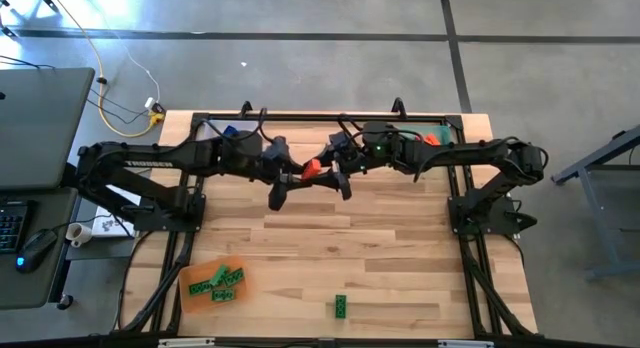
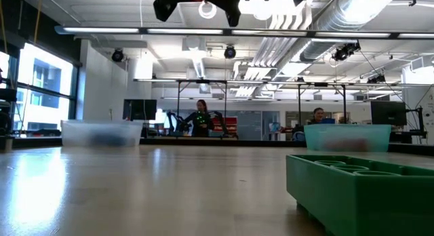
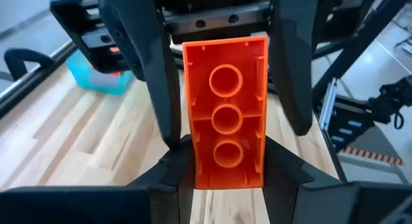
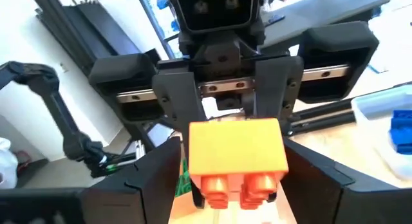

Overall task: Sort & place blocks by color
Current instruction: Put the orange game piece into the light blue bin

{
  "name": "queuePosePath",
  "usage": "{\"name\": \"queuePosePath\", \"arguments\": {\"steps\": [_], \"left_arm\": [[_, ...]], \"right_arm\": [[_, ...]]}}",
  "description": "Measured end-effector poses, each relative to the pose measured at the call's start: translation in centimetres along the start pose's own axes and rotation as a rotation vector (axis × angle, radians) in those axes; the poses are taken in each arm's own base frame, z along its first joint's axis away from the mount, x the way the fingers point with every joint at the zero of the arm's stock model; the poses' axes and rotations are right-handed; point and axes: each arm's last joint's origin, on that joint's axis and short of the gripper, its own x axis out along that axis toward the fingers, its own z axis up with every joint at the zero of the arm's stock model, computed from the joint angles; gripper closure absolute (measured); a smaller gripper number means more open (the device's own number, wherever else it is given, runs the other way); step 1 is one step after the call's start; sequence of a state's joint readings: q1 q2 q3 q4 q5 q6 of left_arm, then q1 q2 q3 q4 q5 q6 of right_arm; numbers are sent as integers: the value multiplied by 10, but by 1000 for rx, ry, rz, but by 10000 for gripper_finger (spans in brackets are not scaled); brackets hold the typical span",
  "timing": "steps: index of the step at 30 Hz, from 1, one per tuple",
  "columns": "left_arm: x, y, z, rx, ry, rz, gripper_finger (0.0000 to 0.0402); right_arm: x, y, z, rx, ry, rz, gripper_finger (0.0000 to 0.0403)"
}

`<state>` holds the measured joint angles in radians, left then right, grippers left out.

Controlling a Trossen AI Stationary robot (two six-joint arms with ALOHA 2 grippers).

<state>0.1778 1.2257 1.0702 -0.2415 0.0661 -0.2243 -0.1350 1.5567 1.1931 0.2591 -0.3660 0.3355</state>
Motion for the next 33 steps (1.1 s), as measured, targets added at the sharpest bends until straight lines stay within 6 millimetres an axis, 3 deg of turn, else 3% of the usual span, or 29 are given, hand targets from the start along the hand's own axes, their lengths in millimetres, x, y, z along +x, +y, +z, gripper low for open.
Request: {"name": "queuePosePath", "arguments": {"steps": [5, 12, 15, 23, 33], "left_arm": [[-1, 4, 3, -6, -17, 5, 294], [0, 7, 2, -13, -6, 3, 294], [0, 8, 2, -12, -8, 14, 288], [0, 13, 4, -19, -19, 34, 206], [0, 23, -2, -44, 36, 114, 160]], "right_arm": [[0, 0, 1, -2, -17, -29, 191], [0, -1, 1, -12, -25, -58, 290], [0, -1, 1, -22, -24, -57, 290], [0, -3, 0, -17, -33, -117, 290], [-2, -9, -10, 15, 55, -240, 290]]}}
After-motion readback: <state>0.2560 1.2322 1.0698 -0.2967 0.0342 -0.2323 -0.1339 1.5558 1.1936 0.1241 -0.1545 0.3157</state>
